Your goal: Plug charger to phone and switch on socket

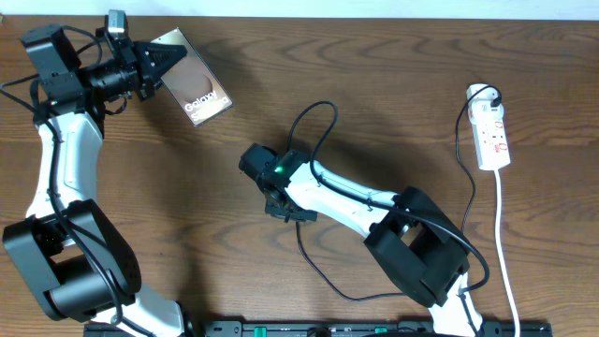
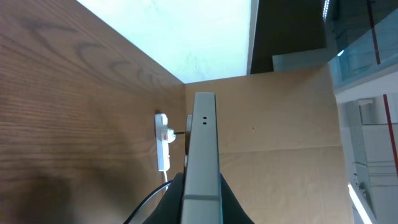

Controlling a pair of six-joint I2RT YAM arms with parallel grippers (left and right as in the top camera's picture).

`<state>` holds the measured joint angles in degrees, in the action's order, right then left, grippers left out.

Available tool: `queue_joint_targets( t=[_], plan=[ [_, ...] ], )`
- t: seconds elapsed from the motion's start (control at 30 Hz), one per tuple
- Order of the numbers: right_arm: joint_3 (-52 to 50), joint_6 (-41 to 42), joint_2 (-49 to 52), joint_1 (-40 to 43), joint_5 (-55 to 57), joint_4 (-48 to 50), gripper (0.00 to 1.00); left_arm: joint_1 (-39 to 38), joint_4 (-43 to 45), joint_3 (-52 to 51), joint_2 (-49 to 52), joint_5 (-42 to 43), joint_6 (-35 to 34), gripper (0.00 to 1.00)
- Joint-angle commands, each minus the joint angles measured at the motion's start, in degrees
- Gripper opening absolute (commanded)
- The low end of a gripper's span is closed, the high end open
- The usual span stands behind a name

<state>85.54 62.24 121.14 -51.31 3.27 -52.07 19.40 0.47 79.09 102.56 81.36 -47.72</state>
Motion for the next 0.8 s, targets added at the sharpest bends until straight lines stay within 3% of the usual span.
queue_joint_targets(
  t=[0.0, 0.07, 0.27, 0.5, 0.77],
  plan=[
    [0.55, 0.07, 0.70, 0.66, 1.11, 0.02, 0.08, 0.24, 0.46, 0.63, -0.63, 2.45, 0.57, 0.07],
    [0.55, -0.15, 0.70, 1.01, 1.11, 0.02, 0.01, 0.24, 0.46, 0.63, -0.63, 2.45, 0.57, 0.07],
    [0.61, -9.38, 0.68, 3.67, -10.14, 2.78, 0.01, 0.24, 0.46, 0.63, -0.63, 2.45, 0.57, 0.07],
    [0.61, -40.24, 0.70, 12.48, -50.01, 7.30, 0.01, 0.26, 0.48, 0.63, -0.63, 2.43, 0.57, 0.08],
    [0.59, -51.91, 0.72, 26.51, -56.74, 7.56, 0.01, 0.24, 0.48, 0.63, -0.63, 2.40, 0.57, 0.08]
  ],
)
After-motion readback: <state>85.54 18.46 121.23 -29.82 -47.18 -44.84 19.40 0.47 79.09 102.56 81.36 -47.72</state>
